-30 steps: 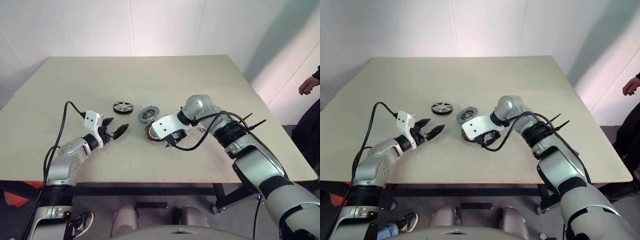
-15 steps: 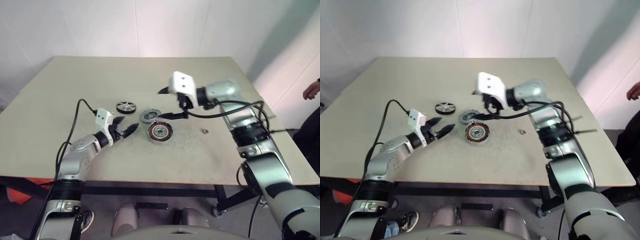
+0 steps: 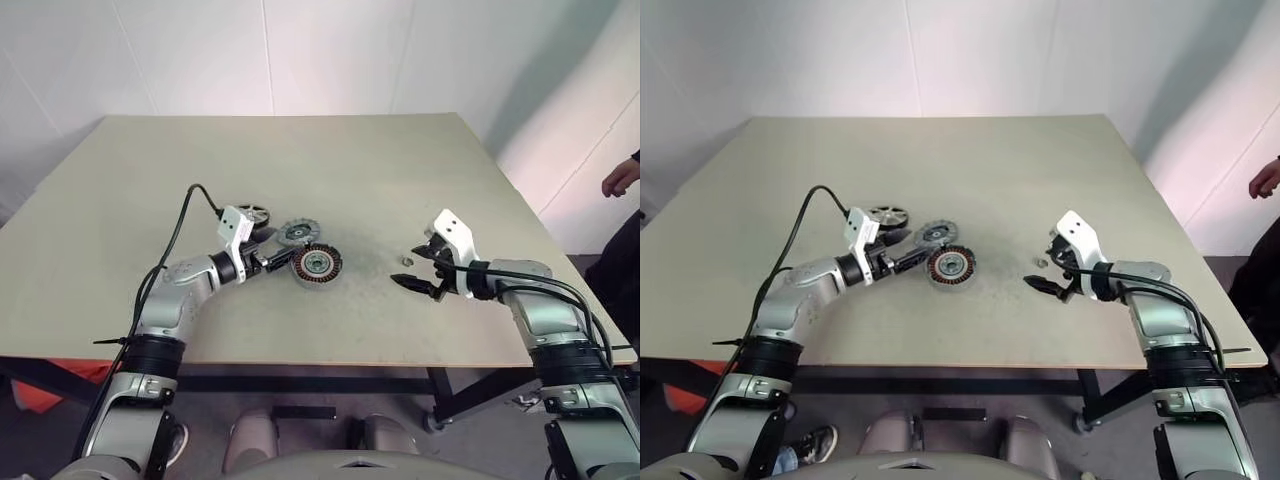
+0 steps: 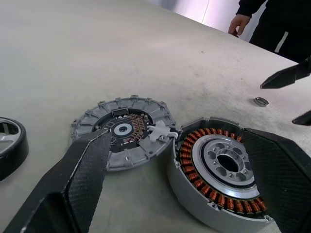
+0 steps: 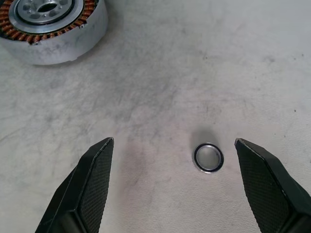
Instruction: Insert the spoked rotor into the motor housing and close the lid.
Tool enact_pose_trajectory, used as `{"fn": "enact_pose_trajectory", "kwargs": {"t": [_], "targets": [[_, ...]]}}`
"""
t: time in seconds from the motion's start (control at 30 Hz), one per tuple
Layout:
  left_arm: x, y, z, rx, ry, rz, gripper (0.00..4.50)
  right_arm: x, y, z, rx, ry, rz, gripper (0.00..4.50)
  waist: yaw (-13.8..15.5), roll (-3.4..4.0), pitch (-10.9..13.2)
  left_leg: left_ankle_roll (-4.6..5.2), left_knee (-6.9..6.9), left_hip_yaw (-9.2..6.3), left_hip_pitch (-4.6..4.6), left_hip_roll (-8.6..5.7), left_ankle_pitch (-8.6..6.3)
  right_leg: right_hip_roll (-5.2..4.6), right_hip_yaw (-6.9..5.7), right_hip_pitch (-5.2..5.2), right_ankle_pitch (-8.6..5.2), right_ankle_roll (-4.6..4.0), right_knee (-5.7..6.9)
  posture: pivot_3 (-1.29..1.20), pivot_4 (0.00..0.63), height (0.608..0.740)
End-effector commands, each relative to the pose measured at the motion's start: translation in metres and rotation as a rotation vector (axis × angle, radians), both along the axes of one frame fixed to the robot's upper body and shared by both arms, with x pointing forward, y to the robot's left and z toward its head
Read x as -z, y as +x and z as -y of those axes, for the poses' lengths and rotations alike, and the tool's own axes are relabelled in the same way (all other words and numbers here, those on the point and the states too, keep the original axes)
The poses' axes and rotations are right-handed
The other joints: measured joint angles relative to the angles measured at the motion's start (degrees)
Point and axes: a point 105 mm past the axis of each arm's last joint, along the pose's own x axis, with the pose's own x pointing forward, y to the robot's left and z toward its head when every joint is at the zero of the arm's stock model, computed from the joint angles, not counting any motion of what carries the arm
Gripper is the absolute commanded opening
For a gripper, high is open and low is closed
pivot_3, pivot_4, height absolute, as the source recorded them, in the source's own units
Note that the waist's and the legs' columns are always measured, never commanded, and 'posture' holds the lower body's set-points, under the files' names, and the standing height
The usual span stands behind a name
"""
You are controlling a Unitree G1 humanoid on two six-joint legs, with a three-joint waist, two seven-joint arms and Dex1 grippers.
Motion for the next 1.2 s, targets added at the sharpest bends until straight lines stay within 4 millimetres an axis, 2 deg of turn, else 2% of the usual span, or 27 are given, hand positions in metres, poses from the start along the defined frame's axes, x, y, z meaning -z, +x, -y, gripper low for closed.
{"fn": "enact_pose_trajectory", "kwargs": {"t": [0.03, 0.2, 0.3, 0.53, 0.7, 0.9, 0.93, 1.1, 1.2], "targets": [[-0.012, 0.002, 0.003, 0.016, 0.009, 0.048, 4.5, -0.008, 0.015, 0.008, 0.06, 0.004, 0.043, 4.47, 0.11, 0.0, 0.0, 0.01, 0.01, 0.0, -0.01, -0.02, 0.0, -0.01, 0.0, 0.02, 0.0, 0.0, -0.01, 0.0, 0.0, 0.74], [-0.011, -0.001, -0.002, -0.005, 0.009, 0.048, 4.5, 0.007, 0.021, 0.025, 0.106, -0.043, 0.004, 4.47, 0.18, 0.0, -0.01, 0.07, 0.0, -0.01, -0.05, -0.04, -0.02, -0.02, 0.0, 0.12, 0.02, -0.04, -0.12, 0.0, 0.0, 0.74], [-0.01, -0.003, -0.005, -0.016, 0.013, 0.045, 4.5, 0.018, 0.021, 0.037, 0.133, -0.091, -0.019, 4.47, 0.14, 0.0, -0.01, 0.13, -0.01, -0.01, -0.05, -0.02, -0.07, -0.01, -0.01, 0.14, 0.21, -0.36, -0.11, 0.0, 0.0, 0.74], [-0.008, -0.006, -0.006, -0.023, 0.018, 0.037, 4.5, 0.023, 0.016, 0.052, 0.159, -0.098, -0.039, 4.47, 0.41, 0.03, -0.02, 0.19, -0.03, -0.01, 0.6, -0.03, -0.11, -0.02, -0.05, 0.96, 0.0, 0.01, -0.54, 0.0, 0.0, 0.74], [-0.01, -0.003, -0.008, -0.031, 0.021, 0.039, 4.5, 0.028, 0.008, 0.062, 0.171, -0.105, -0.06, 2.87, 0.42, 0.02, -0.02, 0.3, -0.03, 0.02, 0.94, -0.14, -0.17, -0.17, -0.05, 1.6, -0.06, 0.11, -0.8, 0.0, 0.0, 0.74], [-0.01, -0.001, -0.01, -0.034, 0.025, 0.04, 4.5, 0.033, 0.003, 0.065, 0.175, -0.116, -0.081, 0.8, 0.44, 0.01, -0.02, 0.32, -0.03, 0.01, 0.96, -0.22, -0.18, -0.28, -0.06, 1.69, -0.13, 0.23, -0.8, 0.0, 0.0, 0.74], [-0.01, -0.001, -0.01, -0.035, 0.025, 0.04, 4.5, 0.033, 0.003, 0.065, 0.177, -0.114, -0.083, 0.59, 0.44, 0.01, -0.02, 0.32, -0.03, 0.01, 0.95, -0.23, -0.18, -0.31, -0.07, 1.7, -0.14, 0.24, -0.8, 0.0, 0.0, 0.74], [-0.01, 0.0, -0.011, -0.04, 0.026, 0.041, 4.5, 0.022, 0.008, 0.046, 0.112, -0.104, -0.036, 0.59, 0.41, 0.01, -0.02, 0.33, -0.04, 0.01, 0.92, -0.25, -0.19, -0.34, -0.09, 1.7, -0.21, 0.36, -0.8, 0.0, 0.0, 0.74], [-0.01, -0.001, -0.011, -0.039, 0.026, 0.041, 4.5, 0.0, 0.013, 0.019, 0.034, -0.068, 0.033, 0.59, 0.13, 0.01, -0.02, 0.33, -0.09, 0.01, 0.82, -0.24, -0.19, -0.33, -0.09, 1.56, -0.21, 0.36, -0.78, 0.0, 0.0, 0.74]]}}
